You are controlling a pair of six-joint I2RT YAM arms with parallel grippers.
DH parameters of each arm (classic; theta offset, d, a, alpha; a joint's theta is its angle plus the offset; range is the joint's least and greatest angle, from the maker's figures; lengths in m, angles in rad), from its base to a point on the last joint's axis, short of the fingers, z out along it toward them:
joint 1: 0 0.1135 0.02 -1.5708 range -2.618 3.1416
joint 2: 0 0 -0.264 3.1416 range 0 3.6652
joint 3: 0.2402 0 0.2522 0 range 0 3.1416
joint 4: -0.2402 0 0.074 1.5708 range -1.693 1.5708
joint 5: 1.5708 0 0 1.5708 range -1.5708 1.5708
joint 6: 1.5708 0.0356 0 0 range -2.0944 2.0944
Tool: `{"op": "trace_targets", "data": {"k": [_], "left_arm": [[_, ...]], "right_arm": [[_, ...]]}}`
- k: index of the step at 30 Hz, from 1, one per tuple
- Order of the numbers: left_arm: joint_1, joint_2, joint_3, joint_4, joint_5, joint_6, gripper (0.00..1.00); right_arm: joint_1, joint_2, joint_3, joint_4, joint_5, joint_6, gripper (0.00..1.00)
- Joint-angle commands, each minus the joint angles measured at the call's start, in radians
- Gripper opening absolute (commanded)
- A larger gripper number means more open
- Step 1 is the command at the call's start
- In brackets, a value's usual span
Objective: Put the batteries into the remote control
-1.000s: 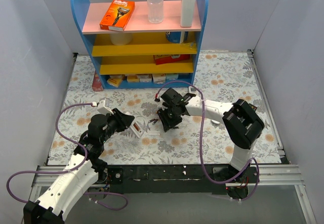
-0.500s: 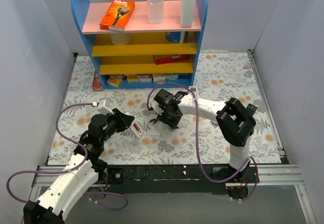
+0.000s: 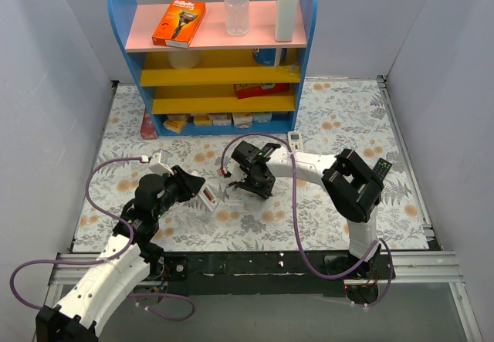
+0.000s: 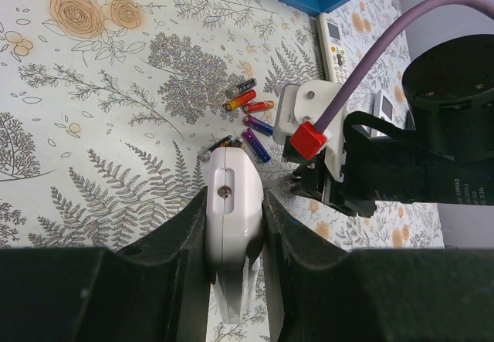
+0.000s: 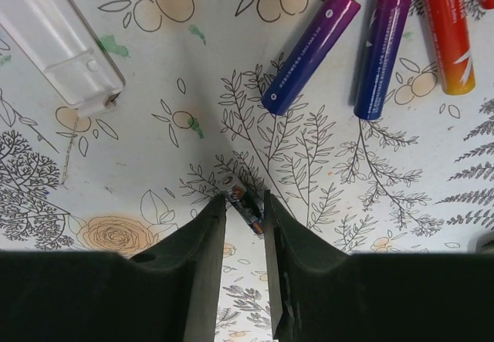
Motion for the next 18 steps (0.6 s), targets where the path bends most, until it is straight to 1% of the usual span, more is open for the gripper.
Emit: {"op": "trace_targets", "data": {"k": [1,3,4,5,7,8,9,10,12,16,18], "left_arm": [[-0.004,0.003,0.03,0.013,0.017,0.016,0.0],[-0.004,0.013,0.03,0.024,0.041,0.017,0.0],[-0.004,0.014,0.027,0.039,0.051,0.019,0.0],[-0.004,0.017,0.024,0.047,0.066,0.019,0.0],[-0.004,0.017,0.018,0.083,0.084,0.022,0.0],[-0.003,0.017,0.009,0.097,0.094,0.025,0.0],[-0.004,0.02,0.004,0.111,0.112,0.025,0.0],[-0.003,0.022,0.0,0.142,0.12,0.024,0.0],[-0.004,0.034,-0.01,0.166,0.147,0.014,0.0],[-0.004,0.06,-0.032,0.295,0.196,0.01,0.0],[-0.004,0.062,-0.042,0.329,0.19,-0.006,0.0]], "right_arm": [[0.001,0.027,0.012,0.013,-0.022,-0.026,0.28],[0.001,0.027,0.006,0.016,-0.024,-0.026,0.24],[0.001,0.026,0.005,0.018,-0.033,-0.028,0.18],[0.001,0.021,-0.001,0.021,-0.039,-0.026,0.15],[0.001,0.009,-0.006,0.03,-0.051,-0.021,0.12],[0.001,0.001,-0.011,0.035,-0.056,-0.009,0.08],[0.001,-0.019,-0.011,0.039,-0.059,-0.002,0.08],[0.001,-0.031,-0.014,0.044,-0.059,0.011,0.03],[0.001,-0.08,-0.014,0.062,-0.06,0.044,0.02],[0.001,-0.183,0.0,0.102,-0.059,0.109,0.01],[0.001,-0.251,0.014,0.122,-0.06,0.135,0.01]]}}
